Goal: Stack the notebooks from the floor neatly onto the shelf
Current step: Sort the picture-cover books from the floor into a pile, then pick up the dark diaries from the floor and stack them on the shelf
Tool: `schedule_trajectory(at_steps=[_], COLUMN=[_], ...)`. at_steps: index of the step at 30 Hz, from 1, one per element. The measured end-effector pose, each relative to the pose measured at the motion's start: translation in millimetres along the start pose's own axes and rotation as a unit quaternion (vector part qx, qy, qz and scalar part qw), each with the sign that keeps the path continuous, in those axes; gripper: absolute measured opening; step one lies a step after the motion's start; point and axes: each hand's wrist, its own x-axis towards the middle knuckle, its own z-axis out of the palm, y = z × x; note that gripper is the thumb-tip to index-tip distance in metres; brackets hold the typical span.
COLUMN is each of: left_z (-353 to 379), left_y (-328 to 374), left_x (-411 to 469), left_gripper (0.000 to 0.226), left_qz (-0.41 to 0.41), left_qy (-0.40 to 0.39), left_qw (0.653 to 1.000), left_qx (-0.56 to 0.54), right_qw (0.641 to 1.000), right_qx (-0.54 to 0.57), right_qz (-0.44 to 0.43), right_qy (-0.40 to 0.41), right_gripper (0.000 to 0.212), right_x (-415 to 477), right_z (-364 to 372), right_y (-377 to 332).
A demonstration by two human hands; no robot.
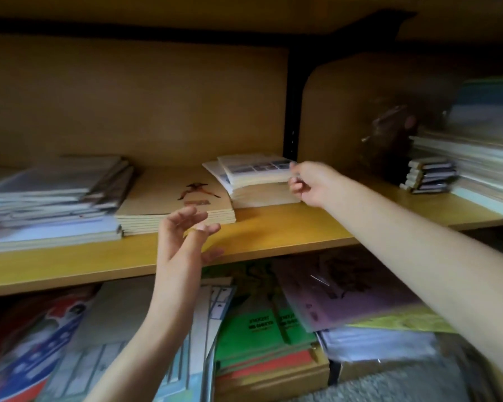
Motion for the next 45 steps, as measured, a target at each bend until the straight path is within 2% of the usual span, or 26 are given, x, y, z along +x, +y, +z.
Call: schedule_trajectory(at_steps=[2, 4, 6, 7, 9, 13, 16, 19, 23, 27, 29, 31, 34, 35, 38, 39, 40, 42, 45], left_z=[2.3, 4.0, 4.0, 3.1, 0.9, -4.7, -8.1, -9.5, -7.7, -1.2, 5.0, 13.6, 27.3, 31.2, 42.3, 43.3, 45.7, 60.0, 87.1], left_y=[-1.3, -2.2, -2.2, -2.5, -2.6, -2.2, -3.0, -4.2, -5.6, -13.6, -20.8, -31.0, -53.5, -62.2, -87.5, -92.8, -96.7, -102.9, -112.8], left_x=[0.1, 0.6, 0.8, 0.7, 0.5, 0.4, 0.0, 0.7, -2.3, -20.1, -35.6, -53.5, -83.4, -93.7, -125.2, -131.0, -136.5, -149.5, -164.5], left_gripper=[0.02, 0.016, 0.014, 0.014, 0.014, 0.017, 0.019, 0.02, 0.02, 0.016, 0.013, 0.015, 0.017, 0.018, 0.016, 0.015, 0.014, 0.014, 0.012], left_qz=[0.002, 0.01, 0.02, 0.025, 0.036, 0.056, 0.06, 0.085, 0.115, 0.187, 0.225, 0.243, 0.246, 0.248, 0.276, 0.282, 0.284, 0.274, 0.272], left_qy=[-0.008, -0.033, -0.067, -0.082, -0.114, -0.173, -0.186, -0.174, -0.158, -0.156, -0.218, -0.326, -0.497, -0.546, -0.642, -0.657, -0.669, -0.693, -0.704], left_qw=[1.0, 0.999, 0.995, 0.992, 0.984, 0.953, 0.934, 0.928, 0.92, 0.902, 0.871, 0.813, 0.707, 0.674, 0.577, 0.557, 0.546, 0.538, 0.542], left_qx=[0.009, 0.033, 0.074, 0.092, 0.13, 0.242, 0.298, 0.317, 0.339, 0.355, 0.378, 0.418, 0.439, 0.431, 0.422, 0.422, 0.416, 0.394, 0.37], right_qw=[0.999, 0.994, 0.976, 0.959, 0.92, 0.858, 0.828, 0.807, 0.818, 0.826, 0.799, 0.765, 0.743, 0.725, 0.629, 0.596, 0.572, 0.558, 0.577], right_qx=[-0.024, -0.093, -0.19, -0.242, -0.319, -0.394, -0.45, -0.495, -0.474, -0.408, -0.397, -0.401, -0.448, -0.483, -0.622, -0.66, -0.69, -0.726, -0.75], right_qz=[-0.02, -0.052, -0.093, -0.127, -0.204, -0.317, -0.333, -0.323, -0.324, -0.388, -0.451, -0.501, -0.486, -0.474, -0.414, -0.391, -0.367, -0.33, -0.287], right_qy=[0.006, 0.004, 0.049, 0.077, 0.105, 0.086, 0.031, -0.019, -0.034, -0.02, -0.025, -0.047, -0.104, -0.127, -0.213, -0.238, -0.249, -0.231, -0.147], right_gripper=[0.011, 0.03, 0.052, 0.055, 0.044, 0.028, 0.022, 0.028, 0.029, 0.021, 0.021, 0.018, 0.014, 0.014, 0.02, 0.023, 0.027, 0.034, 0.035], right_x=[0.8, 1.7, -2.9, -8.0, -16.7, -21.6, -19.4, -14.2, -12.1, -39.8, -65.3, -91.0, -133.2, -147.6, -186.6, -193.8, -200.8, -216.1, -225.0], right_z=[1.0, 0.8, 0.5, 1.1, 1.9, 5.1, 10.3, 12.9, 7.4, -16.8, -40.8, -73.4, -132.6, -154.5, -228.7, -250.3, -271.7, -316.2, -371.9], right_y=[7.1, 17.2, 25.2, 27.6, 29.5, 35.4, 39.8, 42.2, 45.4, 58.3, 69.9, 89.0, 131.2, 146.5, 189.4, 201.0, 210.7, 225.6, 229.5])
